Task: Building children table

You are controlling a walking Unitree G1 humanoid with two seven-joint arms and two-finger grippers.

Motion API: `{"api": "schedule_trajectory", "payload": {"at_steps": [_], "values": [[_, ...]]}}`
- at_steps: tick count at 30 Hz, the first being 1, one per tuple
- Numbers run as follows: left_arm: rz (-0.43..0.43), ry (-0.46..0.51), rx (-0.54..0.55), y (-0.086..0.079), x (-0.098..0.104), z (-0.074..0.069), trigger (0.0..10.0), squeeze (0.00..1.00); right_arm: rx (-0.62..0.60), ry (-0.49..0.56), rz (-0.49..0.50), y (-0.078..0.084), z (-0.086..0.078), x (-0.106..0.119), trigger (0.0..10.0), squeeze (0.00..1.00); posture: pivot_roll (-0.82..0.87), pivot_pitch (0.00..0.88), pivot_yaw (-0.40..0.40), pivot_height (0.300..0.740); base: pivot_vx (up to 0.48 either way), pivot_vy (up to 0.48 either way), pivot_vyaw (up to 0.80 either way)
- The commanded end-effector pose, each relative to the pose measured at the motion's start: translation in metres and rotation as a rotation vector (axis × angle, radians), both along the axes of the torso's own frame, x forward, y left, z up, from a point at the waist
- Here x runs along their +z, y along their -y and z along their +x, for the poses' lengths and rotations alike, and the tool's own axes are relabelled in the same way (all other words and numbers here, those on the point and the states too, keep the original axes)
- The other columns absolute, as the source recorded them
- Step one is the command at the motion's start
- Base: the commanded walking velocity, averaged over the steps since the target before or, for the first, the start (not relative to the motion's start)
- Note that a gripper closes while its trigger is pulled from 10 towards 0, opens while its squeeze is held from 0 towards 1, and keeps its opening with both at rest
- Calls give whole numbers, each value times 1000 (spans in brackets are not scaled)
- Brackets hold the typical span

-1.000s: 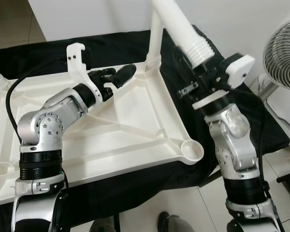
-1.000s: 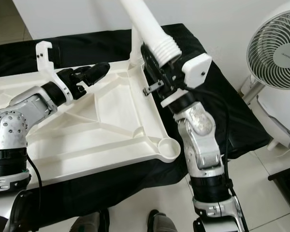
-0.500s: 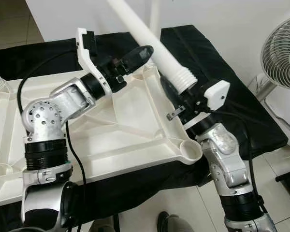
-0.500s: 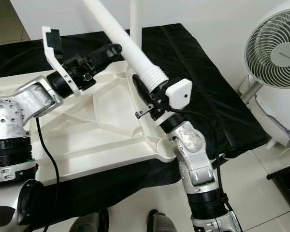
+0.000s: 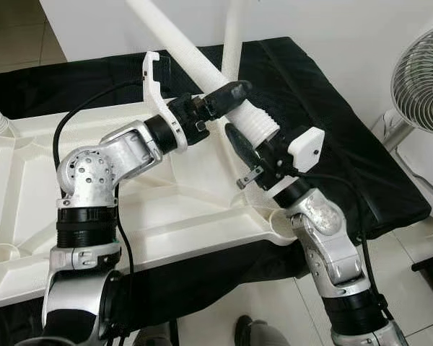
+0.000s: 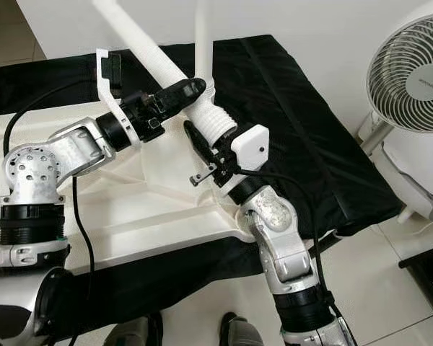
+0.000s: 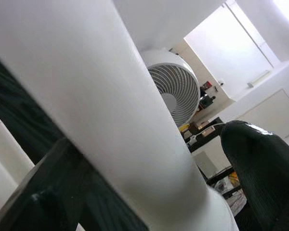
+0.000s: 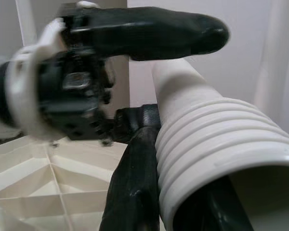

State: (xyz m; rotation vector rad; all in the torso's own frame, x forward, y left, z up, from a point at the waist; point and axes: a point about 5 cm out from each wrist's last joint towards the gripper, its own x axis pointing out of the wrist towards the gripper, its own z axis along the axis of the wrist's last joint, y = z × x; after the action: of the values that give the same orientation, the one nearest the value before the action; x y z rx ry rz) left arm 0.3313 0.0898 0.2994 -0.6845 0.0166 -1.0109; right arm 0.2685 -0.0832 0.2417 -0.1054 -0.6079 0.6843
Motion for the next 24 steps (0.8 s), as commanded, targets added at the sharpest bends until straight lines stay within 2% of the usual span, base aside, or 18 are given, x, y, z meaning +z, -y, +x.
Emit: {"api": "schedule_trajectory", "payload": {"at_steps": [1, 6, 10, 17, 18, 20, 21, 22, 24], "values": [[-28, 48, -27, -1, 7, 0, 10000, 0, 23, -13, -4, -4, -4, -2, 10000, 0, 65, 186, 6, 740, 0, 0, 0], [4, 53, 31, -6, 12, 10, 10000, 0, 23, -39, -9, -8, -10, -12, 10000, 0, 68, 187, 7, 740, 0, 0, 0], [0, 56, 39, -9, 15, 13, 10000, 0, 18, -40, -13, -8, -12, -14, 10000, 0, 68, 187, 7, 740, 0, 0, 0], [20, 59, 122, -22, 26, 27, 10000, 0, -19, -62, -5, -2, -16, -18, 10000, 0, 68, 184, 14, 740, 0, 0, 0], [18, 62, 137, -25, 28, 28, 8863, 0, -26, -68, -5, -1, -17, -20, 10000, 0, 68, 184, 14, 740, 0, 0, 0], [18, 64, 147, -27, 29, 29, 8863, 0, -31, -71, -5, 0, -17, -20, 10000, 0, 68, 184, 14, 740, 0, 0, 0], [16, 62, 156, -29, 30, 30, 3294, 0, -38, -75, -5, 1, -17, -21, 10000, 0, 69, 182, 14, 740, 0, 0, 0], [18, 54, 165, -31, 30, 31, 2824, 0, -44, -79, -5, 2, -18, -23, 10000, 0, 69, 182, 14, 740, 0, 0, 0], [19, 48, 170, -32, 29, 32, 2824, 0, -47, -81, -6, 2, -18, -23, 10000, 0, 69, 182, 14, 740, 0, 0, 0]]}}
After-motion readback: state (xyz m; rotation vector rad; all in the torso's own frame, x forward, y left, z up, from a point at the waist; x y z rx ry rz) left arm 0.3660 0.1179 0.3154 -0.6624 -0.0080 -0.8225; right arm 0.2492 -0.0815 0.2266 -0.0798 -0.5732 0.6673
